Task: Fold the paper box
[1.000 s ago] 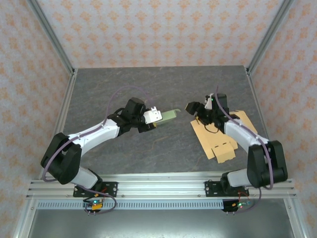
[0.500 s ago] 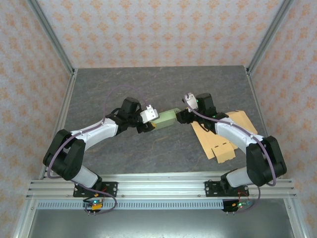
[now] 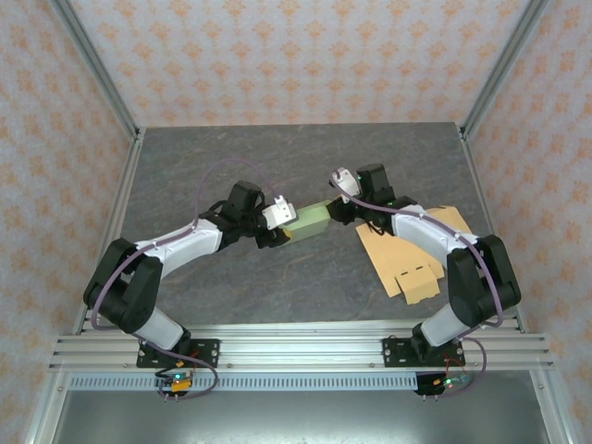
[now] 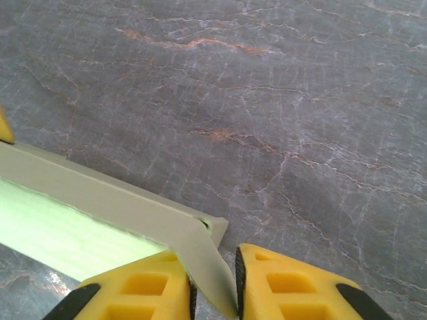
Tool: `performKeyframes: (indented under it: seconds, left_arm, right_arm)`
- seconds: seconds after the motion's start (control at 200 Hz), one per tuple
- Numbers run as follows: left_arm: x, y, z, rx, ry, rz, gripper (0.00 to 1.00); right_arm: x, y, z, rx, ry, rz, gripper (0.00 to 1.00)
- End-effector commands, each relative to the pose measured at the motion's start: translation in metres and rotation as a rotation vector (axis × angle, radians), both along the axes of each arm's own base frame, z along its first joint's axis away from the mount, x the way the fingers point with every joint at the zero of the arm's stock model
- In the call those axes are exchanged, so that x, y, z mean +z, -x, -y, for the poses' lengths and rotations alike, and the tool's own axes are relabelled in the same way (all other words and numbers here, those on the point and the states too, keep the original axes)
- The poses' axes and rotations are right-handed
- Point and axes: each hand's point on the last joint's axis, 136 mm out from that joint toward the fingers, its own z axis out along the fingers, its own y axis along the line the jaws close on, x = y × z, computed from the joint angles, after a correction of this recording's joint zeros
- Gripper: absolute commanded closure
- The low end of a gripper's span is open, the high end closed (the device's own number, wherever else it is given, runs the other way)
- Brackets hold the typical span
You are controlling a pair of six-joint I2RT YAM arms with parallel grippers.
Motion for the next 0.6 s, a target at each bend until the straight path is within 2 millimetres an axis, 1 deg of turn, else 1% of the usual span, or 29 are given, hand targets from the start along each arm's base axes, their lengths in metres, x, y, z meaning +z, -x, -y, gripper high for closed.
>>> performKeyframes:
  seconds: [0.0,0.045,0.21,0.39,0.511,0.596]
  left_arm:
    - [0.005,-0.009,0.0,0.025,-0.006,0.01,0.51]
    - [0.005,-0.01,0.0,0.03,-0.006,0.01,0.51]
    - [0.006,-0.017,-0.003,0.073,-0.006,0.019,0.5]
    - [0.006,-0.018,-0.004,0.089,-0.007,0.021,0.49]
    - [0.006,-0.022,-0.005,0.108,-0.01,0.02,0.49]
    - [0.006,-0.024,-0.005,0.118,-0.011,0.018,0.48]
  right_arm:
    - [0.009,0.003,-0.008,0.034,0.031,0.015,0.79]
    - [0.01,0.004,-0.008,0.028,0.037,0.009,0.82]
    - [0.005,0.007,-0.006,-0.06,0.072,-0.035,0.85]
    - [0.007,0.006,-0.005,-0.179,0.023,-0.09,0.89]
    - [0.01,0.01,-0.01,-0.246,-0.045,-0.161,0.91]
    - [0.009,0.018,-0.016,-0.273,-0.033,-0.194,0.92]
